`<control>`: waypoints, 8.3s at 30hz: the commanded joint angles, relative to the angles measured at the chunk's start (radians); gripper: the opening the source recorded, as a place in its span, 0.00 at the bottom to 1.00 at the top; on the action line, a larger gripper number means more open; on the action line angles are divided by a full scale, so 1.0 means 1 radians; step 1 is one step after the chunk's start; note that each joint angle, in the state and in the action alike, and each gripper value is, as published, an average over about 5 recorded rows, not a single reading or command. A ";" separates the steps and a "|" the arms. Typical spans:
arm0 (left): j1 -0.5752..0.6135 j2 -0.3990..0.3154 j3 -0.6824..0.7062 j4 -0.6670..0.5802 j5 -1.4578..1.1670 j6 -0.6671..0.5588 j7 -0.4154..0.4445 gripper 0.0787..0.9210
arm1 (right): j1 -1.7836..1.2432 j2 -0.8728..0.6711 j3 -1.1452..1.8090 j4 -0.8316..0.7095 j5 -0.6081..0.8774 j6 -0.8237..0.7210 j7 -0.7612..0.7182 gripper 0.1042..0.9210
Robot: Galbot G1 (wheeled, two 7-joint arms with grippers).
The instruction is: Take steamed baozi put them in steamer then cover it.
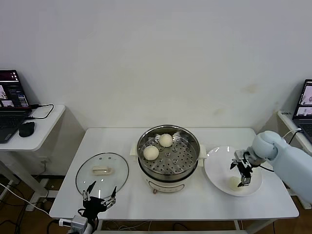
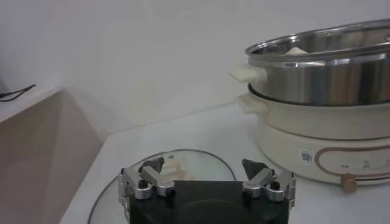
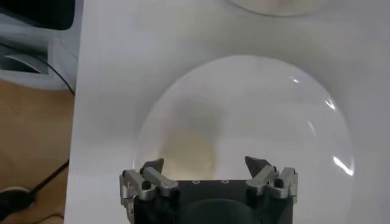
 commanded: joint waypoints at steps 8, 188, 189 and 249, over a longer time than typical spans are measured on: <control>-0.006 0.000 0.005 0.017 -0.001 -0.001 0.000 0.88 | -0.035 0.037 0.010 -0.060 -0.044 0.009 0.010 0.88; -0.036 0.011 0.026 0.026 -0.030 0.008 -0.021 0.88 | 0.186 -0.025 -0.018 -0.138 0.051 -0.072 -0.012 0.88; -0.035 0.011 0.026 0.027 -0.030 0.008 -0.021 0.88 | 0.182 -0.002 -0.008 -0.173 0.048 -0.030 -0.010 0.88; -0.032 0.004 0.018 0.063 -0.017 0.005 -0.020 0.88 | 0.120 0.203 0.095 -0.512 -0.271 0.180 0.055 0.88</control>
